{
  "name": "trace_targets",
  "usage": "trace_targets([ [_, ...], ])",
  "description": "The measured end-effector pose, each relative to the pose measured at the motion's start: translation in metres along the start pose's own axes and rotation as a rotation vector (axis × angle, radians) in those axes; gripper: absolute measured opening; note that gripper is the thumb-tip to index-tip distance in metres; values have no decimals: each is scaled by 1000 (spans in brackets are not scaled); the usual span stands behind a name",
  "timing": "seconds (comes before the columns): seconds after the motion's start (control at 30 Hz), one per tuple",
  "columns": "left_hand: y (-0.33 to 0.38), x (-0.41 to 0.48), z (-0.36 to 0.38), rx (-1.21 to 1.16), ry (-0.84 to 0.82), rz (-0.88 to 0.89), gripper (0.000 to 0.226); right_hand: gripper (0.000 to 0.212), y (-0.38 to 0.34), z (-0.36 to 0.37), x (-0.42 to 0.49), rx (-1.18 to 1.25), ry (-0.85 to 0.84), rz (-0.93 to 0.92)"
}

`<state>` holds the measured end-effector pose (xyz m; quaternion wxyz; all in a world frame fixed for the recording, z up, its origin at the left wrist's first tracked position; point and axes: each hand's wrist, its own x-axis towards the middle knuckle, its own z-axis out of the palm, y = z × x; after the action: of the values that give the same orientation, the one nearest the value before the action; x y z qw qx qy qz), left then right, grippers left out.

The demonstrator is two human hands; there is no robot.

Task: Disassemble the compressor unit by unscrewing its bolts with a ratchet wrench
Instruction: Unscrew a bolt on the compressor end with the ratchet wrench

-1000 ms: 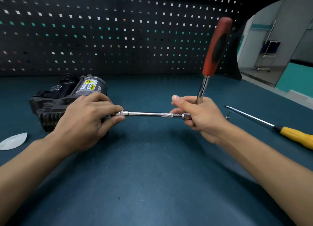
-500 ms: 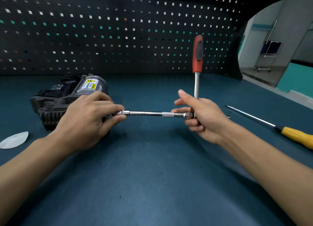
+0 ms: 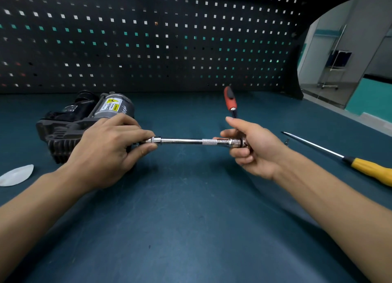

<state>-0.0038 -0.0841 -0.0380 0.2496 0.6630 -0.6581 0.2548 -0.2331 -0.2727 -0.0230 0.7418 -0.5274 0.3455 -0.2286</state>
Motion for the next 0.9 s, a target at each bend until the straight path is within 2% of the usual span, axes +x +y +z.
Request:
trace_targets([
  [0.1,0,0,0,2,-4,-1,37,33,2,0,1,33,-11,52],
  [0.2,1,0,-1,8,-7,1,36,32,4,0,1,-22,-13,-5],
  [0.5,3,0,-2,37,-31,0,36,39,14,-2,7,-259,30,-424],
  [0.6,2,0,-4,41,-64,5,34,49,16,-4,9,-357,8,-584],
  [0.8,2,0,-5,14,-76,-5,36,14,18,-7,10,-484,-54,-796],
  [0.9,3,1,-4,12,-73,-13,39,10,17,-9,11,-526,-70,-889],
])
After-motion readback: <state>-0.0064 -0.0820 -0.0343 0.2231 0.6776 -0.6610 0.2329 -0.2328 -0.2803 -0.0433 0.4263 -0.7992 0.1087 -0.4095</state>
